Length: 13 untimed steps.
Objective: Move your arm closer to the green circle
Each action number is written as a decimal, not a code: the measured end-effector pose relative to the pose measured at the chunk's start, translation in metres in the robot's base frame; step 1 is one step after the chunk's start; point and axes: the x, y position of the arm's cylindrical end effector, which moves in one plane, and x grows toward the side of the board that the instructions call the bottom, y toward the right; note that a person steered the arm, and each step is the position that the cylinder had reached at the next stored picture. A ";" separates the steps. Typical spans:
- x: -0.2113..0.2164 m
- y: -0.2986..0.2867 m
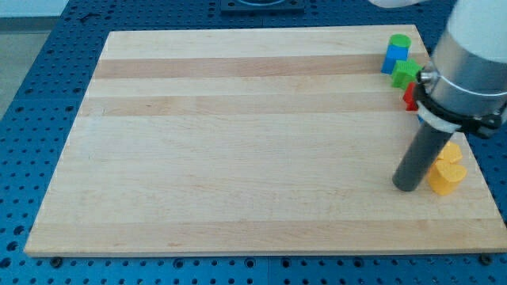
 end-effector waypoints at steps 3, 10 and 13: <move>-0.055 -0.013; -0.213 -0.031; -0.284 -0.002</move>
